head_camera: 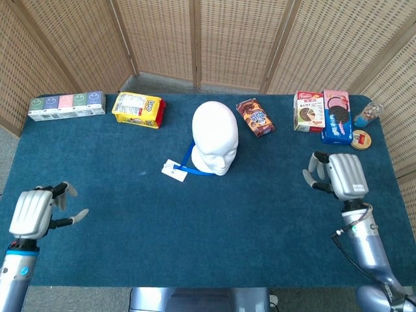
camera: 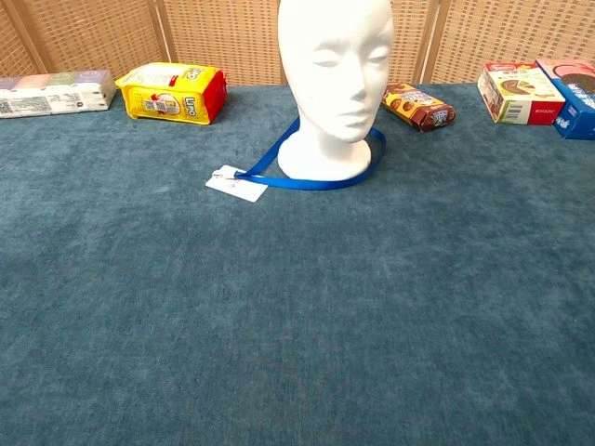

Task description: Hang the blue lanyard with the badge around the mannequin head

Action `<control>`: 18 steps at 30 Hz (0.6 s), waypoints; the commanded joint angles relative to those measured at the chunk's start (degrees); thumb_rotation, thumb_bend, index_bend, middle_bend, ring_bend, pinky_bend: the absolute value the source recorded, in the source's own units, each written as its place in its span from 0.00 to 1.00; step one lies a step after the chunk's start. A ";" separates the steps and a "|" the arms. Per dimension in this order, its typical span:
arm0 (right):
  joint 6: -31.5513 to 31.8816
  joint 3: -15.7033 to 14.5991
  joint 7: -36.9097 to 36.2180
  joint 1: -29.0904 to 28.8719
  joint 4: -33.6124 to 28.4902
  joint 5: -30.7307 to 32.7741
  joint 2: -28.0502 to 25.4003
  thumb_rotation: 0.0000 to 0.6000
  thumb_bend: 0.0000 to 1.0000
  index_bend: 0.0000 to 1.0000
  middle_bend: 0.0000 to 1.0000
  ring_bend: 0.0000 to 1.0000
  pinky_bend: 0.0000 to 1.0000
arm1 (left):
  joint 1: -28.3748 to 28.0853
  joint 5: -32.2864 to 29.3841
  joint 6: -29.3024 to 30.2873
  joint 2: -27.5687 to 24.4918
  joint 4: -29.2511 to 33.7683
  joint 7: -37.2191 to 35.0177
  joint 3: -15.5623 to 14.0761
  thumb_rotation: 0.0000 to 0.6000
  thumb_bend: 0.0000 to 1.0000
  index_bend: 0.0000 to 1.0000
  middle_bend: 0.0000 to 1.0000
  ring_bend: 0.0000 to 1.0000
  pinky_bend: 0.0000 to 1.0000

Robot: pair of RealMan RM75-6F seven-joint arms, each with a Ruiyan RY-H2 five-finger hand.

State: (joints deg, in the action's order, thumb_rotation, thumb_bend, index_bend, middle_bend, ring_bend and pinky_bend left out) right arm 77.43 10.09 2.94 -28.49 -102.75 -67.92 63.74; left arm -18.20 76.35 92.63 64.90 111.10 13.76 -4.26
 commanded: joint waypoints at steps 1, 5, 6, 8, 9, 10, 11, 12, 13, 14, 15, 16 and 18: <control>2.25 -1.71 -0.03 2.77 0.02 -1.26 0.35 0.91 0.38 0.63 0.78 0.84 0.91 | 3.58 1.80 2.33 1.00 -2.10 -1.68 -1.97 0.71 0.13 0.48 0.70 0.62 0.55; 4.58 -3.06 -0.72 5.80 0.22 -2.25 1.02 0.90 0.38 0.63 0.78 0.84 0.90 | 7.07 3.29 4.56 1.82 -3.42 -3.86 -2.94 0.71 0.13 0.48 0.70 0.62 0.55; 5.15 -3.38 -0.83 6.59 0.39 -2.36 1.26 0.90 0.38 0.63 0.78 0.84 0.90 | 7.92 3.65 4.97 1.96 -3.68 -4.34 -3.23 0.71 0.13 0.48 0.70 0.62 0.55; 6.15 -3.99 -0.74 8.03 0.78 -2.33 1.61 0.91 0.38 0.63 0.78 0.84 0.90 | 9.45 4.20 5.49 2.23 -4.16 -4.94 -4.02 0.72 0.13 0.48 0.70 0.62 0.54; 6.67 -4.32 -0.77 8.84 1.06 -2.29 1.90 0.91 0.38 0.63 0.78 0.84 0.90 | 10.20 4.69 5.68 2.41 -4.48 -5.10 -4.45 0.71 0.13 0.48 0.70 0.62 0.54; 6.93 -4.53 -0.83 9.34 1.20 -2.27 2.09 0.91 0.38 0.63 0.78 0.83 0.90 | 10.75 5.00 5.83 2.57 -4.76 -5.17 -4.78 0.71 0.13 0.48 0.70 0.62 0.53; 7.36 -4.86 -0.91 10.13 1.37 -2.24 2.31 0.91 0.38 0.63 0.78 0.83 0.90 | 11.46 5.38 6.09 2.80 -5.14 -5.28 -5.04 0.71 0.13 0.48 0.70 0.62 0.53; 7.81 -5.19 -0.96 10.87 1.56 -2.38 2.53 0.91 0.38 0.63 0.78 0.83 0.90 | 12.25 5.59 6.43 3.07 -5.44 -5.38 -5.25 0.71 0.13 0.48 0.70 0.62 0.53; 8.37 -5.51 -1.03 11.62 1.75 -2.66 2.78 0.91 0.39 0.63 0.78 0.83 0.90 | 12.95 5.85 6.71 3.28 -5.71 -5.48 -5.43 0.71 0.13 0.48 0.70 0.62 0.52; 8.88 -5.82 -1.03 12.34 1.90 -2.91 2.93 0.91 0.38 0.63 0.78 0.83 0.90 | 13.60 6.13 6.99 3.44 -5.88 -5.68 -5.53 0.72 0.13 0.48 0.70 0.62 0.52; 9.19 -6.10 -1.02 12.83 2.01 -3.14 3.02 0.91 0.38 0.63 0.78 0.83 0.90 | 14.00 6.37 7.17 3.55 -6.00 -5.87 -5.59 0.72 0.13 0.48 0.70 0.62 0.52; 9.75 -6.46 -1.07 13.56 2.16 -3.57 3.19 0.91 0.38 0.63 0.78 0.83 0.90 | 14.50 6.91 7.39 3.67 -6.28 -6.13 -5.69 0.72 0.13 0.48 0.70 0.62 0.52; 10.84 -7.02 -0.75 14.94 2.20 -4.16 3.39 0.90 0.39 0.63 0.78 0.83 0.90 | 15.48 7.87 7.89 3.96 -6.96 -6.22 -5.78 0.73 0.13 0.48 0.70 0.62 0.52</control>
State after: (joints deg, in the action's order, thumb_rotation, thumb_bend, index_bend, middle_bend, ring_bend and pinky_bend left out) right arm 87.45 3.65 1.99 -14.46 -100.74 -71.49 66.83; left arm -3.27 83.66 100.10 68.57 104.62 7.71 -9.89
